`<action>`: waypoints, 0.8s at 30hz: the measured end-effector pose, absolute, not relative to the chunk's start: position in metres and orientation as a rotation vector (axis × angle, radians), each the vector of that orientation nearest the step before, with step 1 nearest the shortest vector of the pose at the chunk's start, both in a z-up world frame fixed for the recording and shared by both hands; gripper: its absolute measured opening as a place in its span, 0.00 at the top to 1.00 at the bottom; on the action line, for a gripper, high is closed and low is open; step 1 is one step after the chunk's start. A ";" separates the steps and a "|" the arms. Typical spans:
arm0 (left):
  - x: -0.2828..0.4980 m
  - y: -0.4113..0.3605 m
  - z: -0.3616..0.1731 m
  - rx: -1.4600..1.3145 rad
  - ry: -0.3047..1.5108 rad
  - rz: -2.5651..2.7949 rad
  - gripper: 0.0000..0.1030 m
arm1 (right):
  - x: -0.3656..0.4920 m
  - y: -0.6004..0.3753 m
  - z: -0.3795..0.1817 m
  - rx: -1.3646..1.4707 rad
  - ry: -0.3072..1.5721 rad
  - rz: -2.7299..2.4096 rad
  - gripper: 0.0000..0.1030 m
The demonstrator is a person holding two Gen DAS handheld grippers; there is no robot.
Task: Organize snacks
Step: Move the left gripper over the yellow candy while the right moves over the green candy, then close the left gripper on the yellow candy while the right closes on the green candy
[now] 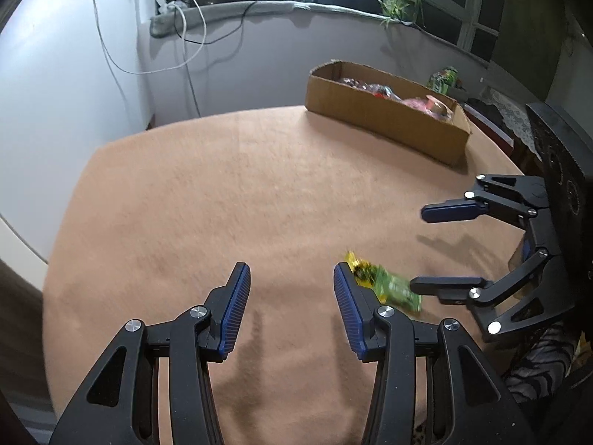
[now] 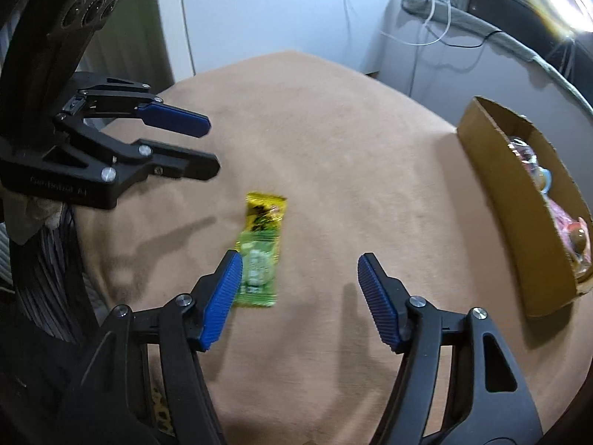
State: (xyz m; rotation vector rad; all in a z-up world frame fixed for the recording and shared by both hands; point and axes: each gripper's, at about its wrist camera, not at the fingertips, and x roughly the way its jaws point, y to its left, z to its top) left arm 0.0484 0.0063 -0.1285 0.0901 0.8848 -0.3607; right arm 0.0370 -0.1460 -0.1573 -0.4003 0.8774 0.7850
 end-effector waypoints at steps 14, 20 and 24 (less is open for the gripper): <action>0.036 -0.012 -0.153 0.117 0.927 -0.447 0.56 | 0.046 -0.134 -0.169 -0.410 0.928 0.797 0.58; 0.037 -0.020 -0.156 0.139 0.923 -0.464 0.65 | 0.051 -0.135 -0.169 -0.402 0.934 0.781 0.63; 0.037 -0.025 -0.157 0.144 0.927 -0.481 0.72 | 0.055 -0.139 -0.169 -0.389 0.939 0.768 0.67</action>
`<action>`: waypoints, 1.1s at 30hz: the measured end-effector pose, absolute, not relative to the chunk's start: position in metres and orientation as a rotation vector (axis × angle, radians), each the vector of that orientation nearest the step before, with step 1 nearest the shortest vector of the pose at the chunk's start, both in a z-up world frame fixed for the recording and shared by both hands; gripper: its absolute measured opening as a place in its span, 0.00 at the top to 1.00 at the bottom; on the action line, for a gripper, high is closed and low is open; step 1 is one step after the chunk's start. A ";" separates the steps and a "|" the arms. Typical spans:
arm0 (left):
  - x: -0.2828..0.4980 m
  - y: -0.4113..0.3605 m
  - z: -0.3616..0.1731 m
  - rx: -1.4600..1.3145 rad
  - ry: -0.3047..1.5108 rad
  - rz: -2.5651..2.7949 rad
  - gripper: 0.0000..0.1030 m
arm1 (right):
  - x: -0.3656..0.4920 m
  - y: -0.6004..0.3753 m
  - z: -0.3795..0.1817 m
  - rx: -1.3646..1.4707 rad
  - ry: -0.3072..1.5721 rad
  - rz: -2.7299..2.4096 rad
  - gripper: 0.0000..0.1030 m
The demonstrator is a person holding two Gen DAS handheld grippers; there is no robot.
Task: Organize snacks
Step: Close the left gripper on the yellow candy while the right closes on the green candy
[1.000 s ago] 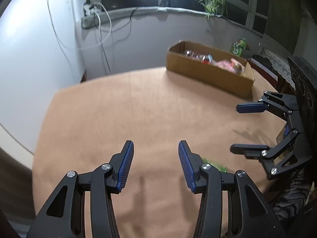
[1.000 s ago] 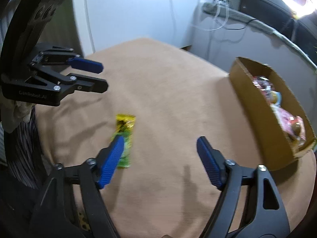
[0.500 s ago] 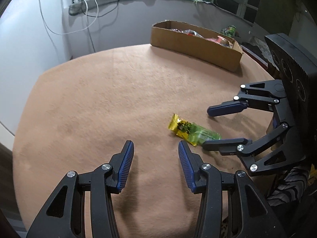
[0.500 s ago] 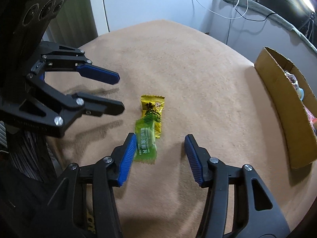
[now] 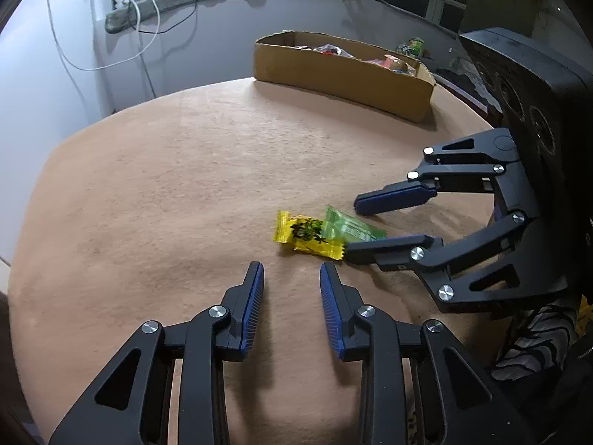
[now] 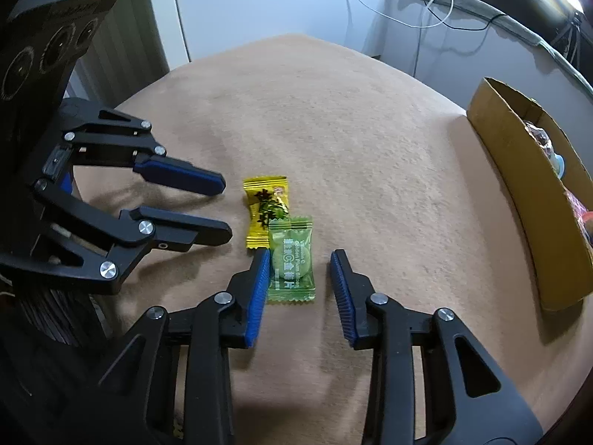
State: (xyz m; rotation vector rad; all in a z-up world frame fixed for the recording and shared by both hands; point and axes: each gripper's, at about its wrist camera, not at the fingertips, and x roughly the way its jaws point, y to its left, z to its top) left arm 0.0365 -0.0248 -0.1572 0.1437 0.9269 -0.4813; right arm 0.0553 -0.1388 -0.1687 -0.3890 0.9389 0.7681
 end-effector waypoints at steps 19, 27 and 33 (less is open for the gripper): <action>0.075 -0.050 -0.161 0.095 0.957 -0.499 0.63 | 0.081 -0.168 -0.170 -0.345 0.953 0.659 0.68; 0.088 -0.064 -0.162 0.146 0.933 -0.466 0.58 | 0.087 -0.177 -0.171 -0.338 0.954 0.634 0.68; 0.083 -0.072 -0.164 0.221 0.893 -0.461 0.72 | 0.088 -0.179 -0.171 -0.331 0.956 0.634 0.72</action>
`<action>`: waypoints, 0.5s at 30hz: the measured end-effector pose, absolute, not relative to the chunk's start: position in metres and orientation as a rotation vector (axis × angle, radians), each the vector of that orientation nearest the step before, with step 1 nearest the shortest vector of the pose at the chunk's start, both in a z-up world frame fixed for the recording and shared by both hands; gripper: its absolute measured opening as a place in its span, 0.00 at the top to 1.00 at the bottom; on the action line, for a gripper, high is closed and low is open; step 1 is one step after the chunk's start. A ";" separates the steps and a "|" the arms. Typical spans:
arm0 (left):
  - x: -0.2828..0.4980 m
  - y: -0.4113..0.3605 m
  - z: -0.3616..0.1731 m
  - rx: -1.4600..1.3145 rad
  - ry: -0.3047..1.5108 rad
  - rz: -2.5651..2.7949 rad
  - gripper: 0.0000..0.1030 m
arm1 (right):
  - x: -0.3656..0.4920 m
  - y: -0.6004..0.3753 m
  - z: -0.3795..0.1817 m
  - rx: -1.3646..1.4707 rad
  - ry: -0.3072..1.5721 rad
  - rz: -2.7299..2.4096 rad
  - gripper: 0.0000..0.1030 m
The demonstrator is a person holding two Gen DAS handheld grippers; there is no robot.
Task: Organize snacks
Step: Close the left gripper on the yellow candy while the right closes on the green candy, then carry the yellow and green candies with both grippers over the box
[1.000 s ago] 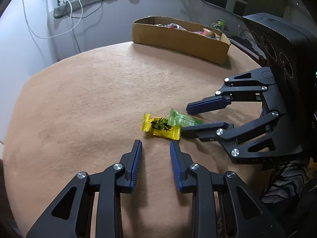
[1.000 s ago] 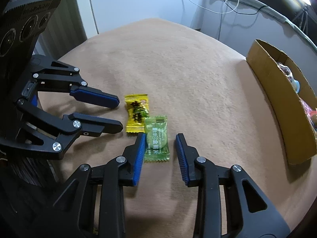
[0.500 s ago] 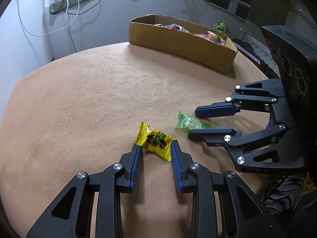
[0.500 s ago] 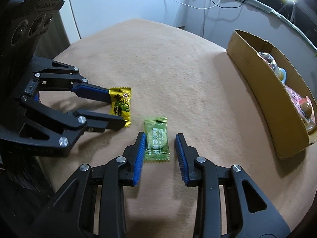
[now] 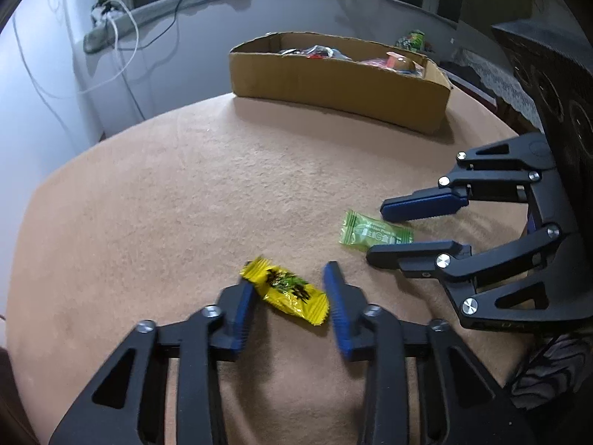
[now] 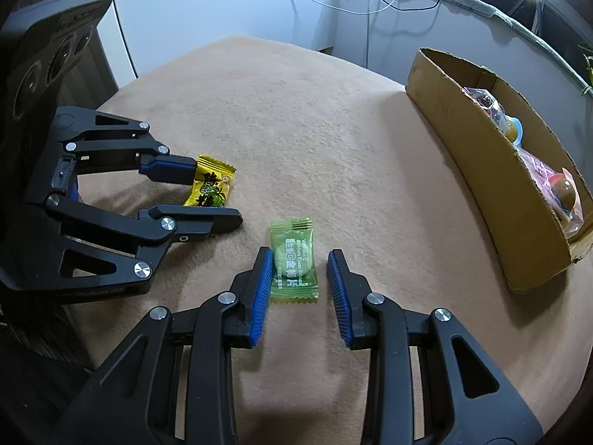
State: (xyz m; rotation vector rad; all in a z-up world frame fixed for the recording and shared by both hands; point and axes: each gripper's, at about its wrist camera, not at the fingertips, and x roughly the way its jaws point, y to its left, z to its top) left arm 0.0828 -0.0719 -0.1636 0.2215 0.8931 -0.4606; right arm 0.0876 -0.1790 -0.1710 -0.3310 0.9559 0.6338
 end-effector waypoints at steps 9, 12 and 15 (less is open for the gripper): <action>0.077 -0.067 -0.161 0.208 0.865 -0.456 0.85 | 0.086 -0.183 -0.170 -0.305 0.954 0.626 0.76; 0.078 -0.064 -0.158 0.187 0.863 -0.455 0.88 | 0.086 -0.185 -0.169 -0.301 0.949 0.623 0.77; 0.078 -0.061 -0.156 0.177 0.858 -0.448 0.89 | 0.086 -0.188 -0.165 -0.286 0.938 0.618 0.77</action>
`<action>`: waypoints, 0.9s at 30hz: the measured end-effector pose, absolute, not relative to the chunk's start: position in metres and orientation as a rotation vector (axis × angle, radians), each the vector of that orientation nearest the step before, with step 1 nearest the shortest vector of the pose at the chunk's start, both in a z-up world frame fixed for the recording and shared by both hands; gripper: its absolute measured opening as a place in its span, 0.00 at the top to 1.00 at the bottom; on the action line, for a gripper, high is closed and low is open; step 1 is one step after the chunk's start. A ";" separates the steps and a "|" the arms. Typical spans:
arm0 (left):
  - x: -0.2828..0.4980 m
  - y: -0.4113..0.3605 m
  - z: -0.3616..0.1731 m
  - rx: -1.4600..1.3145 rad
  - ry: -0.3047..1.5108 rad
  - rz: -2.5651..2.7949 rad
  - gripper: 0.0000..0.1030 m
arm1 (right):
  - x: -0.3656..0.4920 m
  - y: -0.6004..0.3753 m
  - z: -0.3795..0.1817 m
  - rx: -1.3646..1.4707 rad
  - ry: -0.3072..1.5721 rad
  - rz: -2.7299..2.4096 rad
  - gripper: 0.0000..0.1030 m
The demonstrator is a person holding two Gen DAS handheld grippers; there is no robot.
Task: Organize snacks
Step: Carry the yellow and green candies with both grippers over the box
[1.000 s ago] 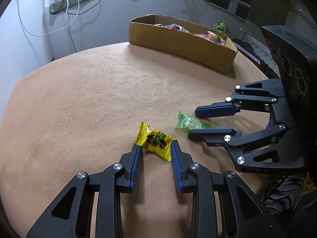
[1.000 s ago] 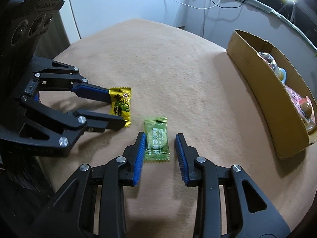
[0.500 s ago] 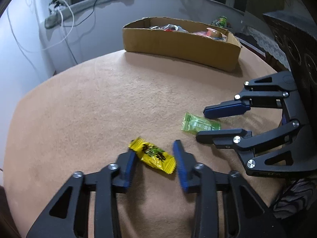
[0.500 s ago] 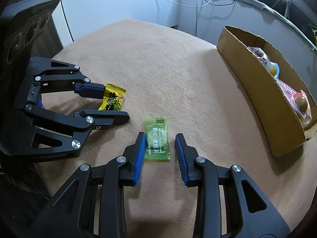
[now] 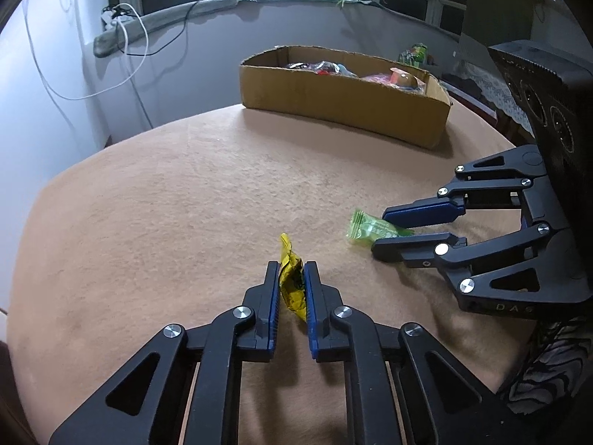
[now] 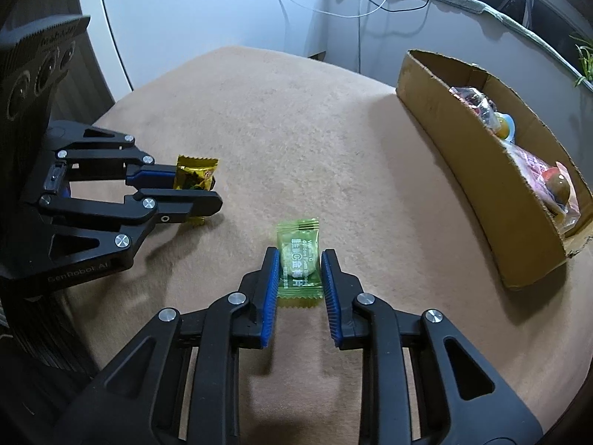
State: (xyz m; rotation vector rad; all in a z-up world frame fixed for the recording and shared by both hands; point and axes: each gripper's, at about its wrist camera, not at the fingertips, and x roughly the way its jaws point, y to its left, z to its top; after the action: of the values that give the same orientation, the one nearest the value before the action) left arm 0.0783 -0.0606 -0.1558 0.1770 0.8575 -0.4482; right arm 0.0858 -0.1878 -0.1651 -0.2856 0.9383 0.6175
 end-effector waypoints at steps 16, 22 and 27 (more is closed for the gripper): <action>0.095 -0.055 -0.135 0.108 0.814 -0.453 0.90 | 0.102 -0.221 -0.124 -0.165 0.838 0.538 0.77; 0.109 -0.067 -0.116 0.097 0.743 -0.476 0.90 | 0.119 -0.244 -0.106 -0.105 0.797 0.468 0.77; 0.122 -0.080 -0.104 0.092 0.699 -0.501 0.90 | 0.132 -0.262 -0.094 -0.070 0.766 0.414 0.77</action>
State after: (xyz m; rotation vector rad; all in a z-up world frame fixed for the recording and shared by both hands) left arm 0.1216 -0.0796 -0.1042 0.0922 0.6988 -0.5011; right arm 0.1317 -0.2616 -0.0942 -0.0698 0.7663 0.4143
